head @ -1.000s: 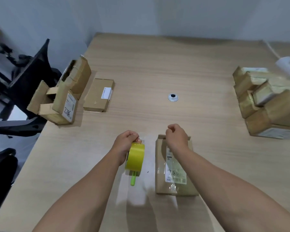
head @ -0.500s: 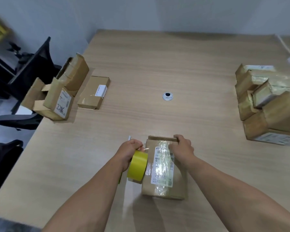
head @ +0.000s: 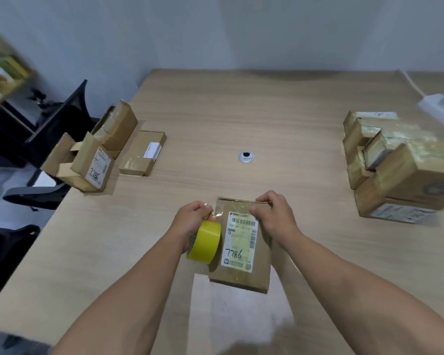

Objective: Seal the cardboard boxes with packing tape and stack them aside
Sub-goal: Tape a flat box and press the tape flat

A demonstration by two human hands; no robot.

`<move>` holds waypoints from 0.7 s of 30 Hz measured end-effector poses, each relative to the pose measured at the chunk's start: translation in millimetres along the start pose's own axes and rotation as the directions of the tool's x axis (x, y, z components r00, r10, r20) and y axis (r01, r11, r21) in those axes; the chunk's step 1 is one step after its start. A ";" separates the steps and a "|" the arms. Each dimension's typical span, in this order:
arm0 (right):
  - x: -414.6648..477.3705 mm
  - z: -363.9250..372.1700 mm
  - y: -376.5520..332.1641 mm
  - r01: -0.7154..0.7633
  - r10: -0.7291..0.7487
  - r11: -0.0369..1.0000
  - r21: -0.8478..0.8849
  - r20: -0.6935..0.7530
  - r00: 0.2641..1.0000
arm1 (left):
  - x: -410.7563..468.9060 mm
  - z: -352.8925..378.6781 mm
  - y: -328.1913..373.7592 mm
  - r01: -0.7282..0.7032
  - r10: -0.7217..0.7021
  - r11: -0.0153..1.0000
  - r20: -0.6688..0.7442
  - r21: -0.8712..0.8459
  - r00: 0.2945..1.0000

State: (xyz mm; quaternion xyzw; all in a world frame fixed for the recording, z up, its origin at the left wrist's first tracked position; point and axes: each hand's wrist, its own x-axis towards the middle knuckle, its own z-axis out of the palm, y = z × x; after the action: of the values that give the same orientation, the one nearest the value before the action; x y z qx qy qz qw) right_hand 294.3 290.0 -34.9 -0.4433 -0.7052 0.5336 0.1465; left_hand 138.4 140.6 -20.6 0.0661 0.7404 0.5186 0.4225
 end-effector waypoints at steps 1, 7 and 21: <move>-1.1 -4.0 -5.4 0.027 -0.027 1.000 0.005 -0.001 1.000 | -3.1 -0.2 6.3 -0.021 0.021 1.000 0.012 -0.004 1.000; -11.1 -14.8 -25.3 0.181 -0.181 0.983 0.014 -0.001 0.983 | -26.7 17.8 39.1 -0.115 0.120 0.992 0.118 -0.045 0.986; -40.6 -10.7 -27.8 0.434 -0.439 0.887 -0.159 0.003 0.899 | -63.0 45.5 50.7 -0.128 0.128 0.991 0.033 -0.030 0.991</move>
State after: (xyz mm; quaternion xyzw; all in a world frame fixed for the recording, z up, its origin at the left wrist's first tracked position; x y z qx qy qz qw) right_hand 311.5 263.9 4.5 -0.2924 -0.8237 0.4230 0.2390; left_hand 192.7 162.1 51.4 0.1167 0.7197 0.5537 0.4023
